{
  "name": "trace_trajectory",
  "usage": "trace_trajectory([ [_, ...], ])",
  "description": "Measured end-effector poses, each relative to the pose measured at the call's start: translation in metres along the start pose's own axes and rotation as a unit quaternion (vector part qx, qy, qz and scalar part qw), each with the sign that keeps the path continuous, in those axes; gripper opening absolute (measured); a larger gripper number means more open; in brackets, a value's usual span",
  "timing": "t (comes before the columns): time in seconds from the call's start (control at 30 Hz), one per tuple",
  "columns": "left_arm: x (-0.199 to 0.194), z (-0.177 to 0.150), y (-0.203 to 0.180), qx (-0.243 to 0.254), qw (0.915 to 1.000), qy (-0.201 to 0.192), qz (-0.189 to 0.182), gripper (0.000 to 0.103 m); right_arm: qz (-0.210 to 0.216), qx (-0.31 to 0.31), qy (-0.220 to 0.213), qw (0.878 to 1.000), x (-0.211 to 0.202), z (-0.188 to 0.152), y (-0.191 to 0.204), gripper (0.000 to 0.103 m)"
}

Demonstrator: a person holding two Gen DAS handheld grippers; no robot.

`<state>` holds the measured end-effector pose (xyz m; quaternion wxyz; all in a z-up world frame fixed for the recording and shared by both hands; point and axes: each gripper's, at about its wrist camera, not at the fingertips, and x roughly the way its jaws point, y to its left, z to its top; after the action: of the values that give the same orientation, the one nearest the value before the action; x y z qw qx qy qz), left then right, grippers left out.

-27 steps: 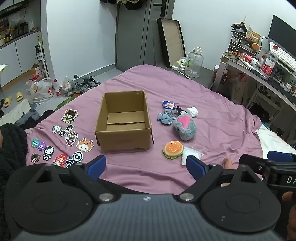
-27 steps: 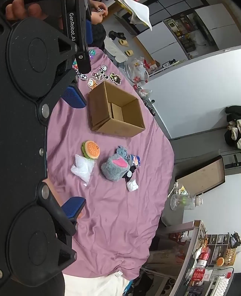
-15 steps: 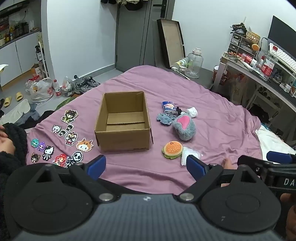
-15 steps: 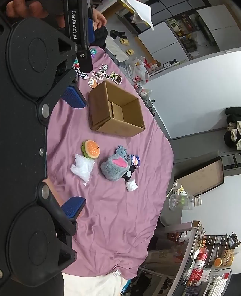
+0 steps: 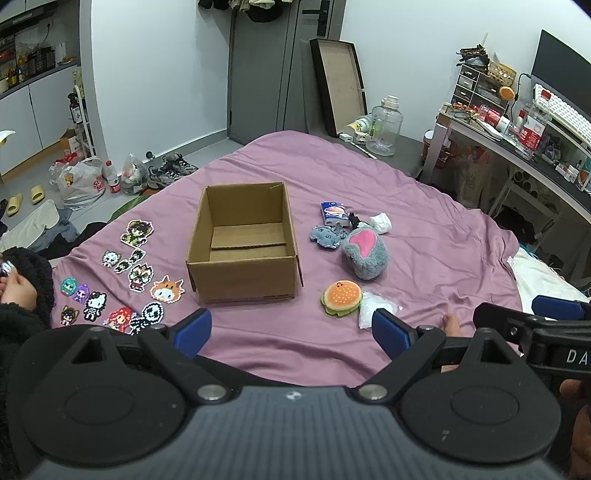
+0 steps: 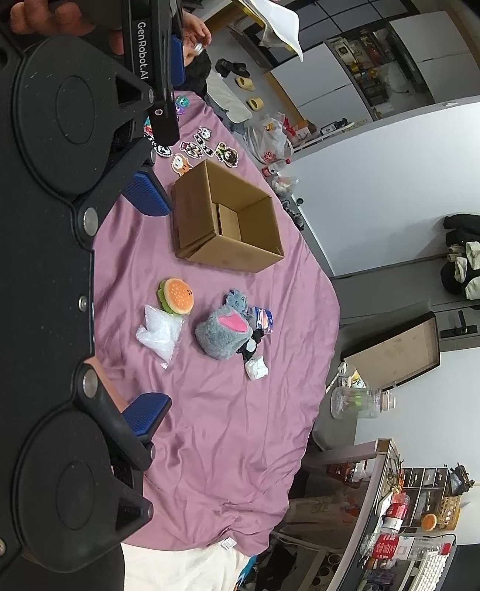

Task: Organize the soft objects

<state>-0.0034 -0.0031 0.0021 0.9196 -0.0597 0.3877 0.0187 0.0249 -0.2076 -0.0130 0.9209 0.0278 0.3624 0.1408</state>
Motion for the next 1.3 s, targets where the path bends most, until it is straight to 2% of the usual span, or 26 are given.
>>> trace_trajectory([
  [1.3,0.0001,0.0022,-0.0073,0.008,1.0000,0.001,-0.003,0.093,-0.002,-0.006,-0.004,1.000,-0.0043,0.0018,-0.0008,0.103],
])
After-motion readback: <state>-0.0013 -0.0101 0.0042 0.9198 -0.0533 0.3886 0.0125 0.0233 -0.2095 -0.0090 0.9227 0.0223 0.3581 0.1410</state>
